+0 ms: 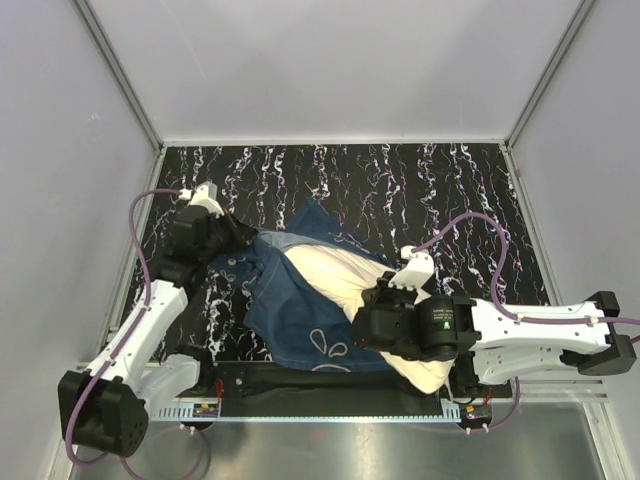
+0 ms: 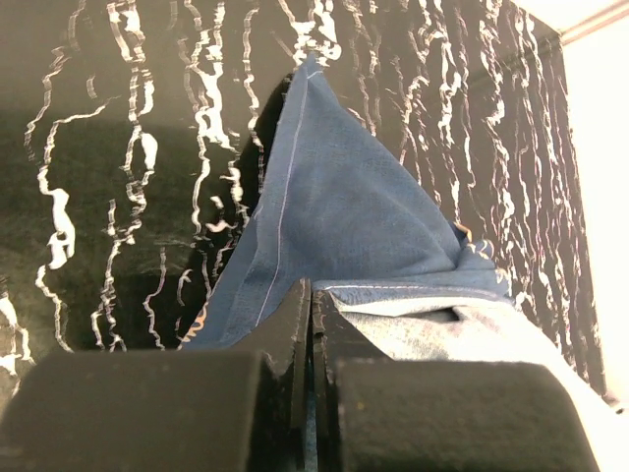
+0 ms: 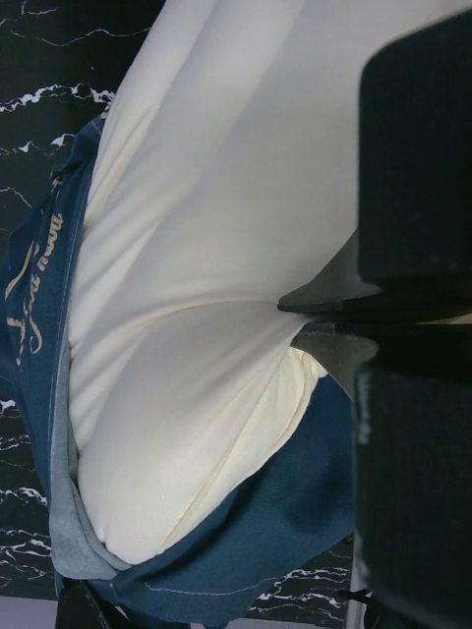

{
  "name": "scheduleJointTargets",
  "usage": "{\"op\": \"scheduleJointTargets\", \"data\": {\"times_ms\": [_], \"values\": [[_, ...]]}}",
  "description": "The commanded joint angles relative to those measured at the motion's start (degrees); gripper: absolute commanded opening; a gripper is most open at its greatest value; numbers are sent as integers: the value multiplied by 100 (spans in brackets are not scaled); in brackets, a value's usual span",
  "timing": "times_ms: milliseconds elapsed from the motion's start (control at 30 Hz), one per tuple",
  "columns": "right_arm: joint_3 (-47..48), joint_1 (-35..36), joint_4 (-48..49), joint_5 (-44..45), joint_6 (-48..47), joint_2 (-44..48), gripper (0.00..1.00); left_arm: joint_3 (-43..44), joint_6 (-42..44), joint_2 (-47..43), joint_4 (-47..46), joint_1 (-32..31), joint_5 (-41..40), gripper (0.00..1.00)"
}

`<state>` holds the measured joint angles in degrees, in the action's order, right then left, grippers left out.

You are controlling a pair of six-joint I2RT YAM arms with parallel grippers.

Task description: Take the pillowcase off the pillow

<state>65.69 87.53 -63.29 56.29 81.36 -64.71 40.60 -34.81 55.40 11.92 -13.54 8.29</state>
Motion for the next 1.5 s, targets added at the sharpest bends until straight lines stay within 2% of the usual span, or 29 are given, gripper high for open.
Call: {"op": "scheduleJointTargets", "data": {"times_ms": [0, 133, 267, 433, 467, 500, 533, 567, 600, 633, 667, 767, 800, 867, 900, 1033, 1133, 1233, 1467], "values": [[-117, 54, -2988, 910, 828, 389, 0, -25, 229, 182, -234, 975, -1507, 0], [-144, 54, -2988, 919, 890, 380, 0, -61, 88, 358, -427, 1625, -1401, 0], [-144, 54, -2988, 927, 916, 248, 0, -157, 27, 25, -498, 1662, -1962, 0], [-285, 54, -2665, 936, 908, 231, 0, -166, 35, -47, -454, 1609, -1551, 1], [-337, 45, -2523, 936, 734, 213, 0, -175, 70, -38, -463, 1565, -1437, 11], [-355, 45, -2391, 936, 654, 169, 0, -166, 97, -29, -402, 1408, -1392, 30], [-364, 45, -2164, 919, 522, 125, 0, -149, 123, -90, -349, 1381, -1462, 67], [-373, 54, -2083, 919, 504, 90, 0, -88, 167, -151, -270, 989, -1567, 84], [-355, 54, -2013, 919, 503, -15, 0, -35, 219, -396, -69, 794, -1707, 94], [-347, 54, -1995, 910, 503, -68, 0, 35, 272, -546, 72, 583, -2074, 99], [-303, 54, -1995, 910, 521, -155, 0, 218, 377, -713, 230, 172, -2243, 99], [-241, 63, -1855, 936, 442, -218, 0, 466, 309, -1390, 924, -297, -2403, 99], [-241, 54, -1663, 954, 364, -244, 0, 475, 230, -1704, 1274, -507, -2385, 99], [-241, 19, -1433, 962, 83, -296, 0, 310, 36, -2101, 1514, -797, -2490, 99], [-241, -16, -1188, 954, -32, -306, 0, 213, -8, -2582, 1532, -851, -2464, 99], [-197, -174, -826, 831, -533, -402, 0, -262, -62, -3526, 1181, -931, -1615, 99], [-145, -218, -834, 848, -577, -429, 0, -385, -17, -3431, 1435, -931, -998, 99], [-144, -262, -729, 848, -700, -394, 0, -771, -70, -3272, 1094, -966, -392, 99], [-127, -315, -395, 760, -1008, -428, 0, -860, -140, -2570, 339, -1291, -188, 99]]}}
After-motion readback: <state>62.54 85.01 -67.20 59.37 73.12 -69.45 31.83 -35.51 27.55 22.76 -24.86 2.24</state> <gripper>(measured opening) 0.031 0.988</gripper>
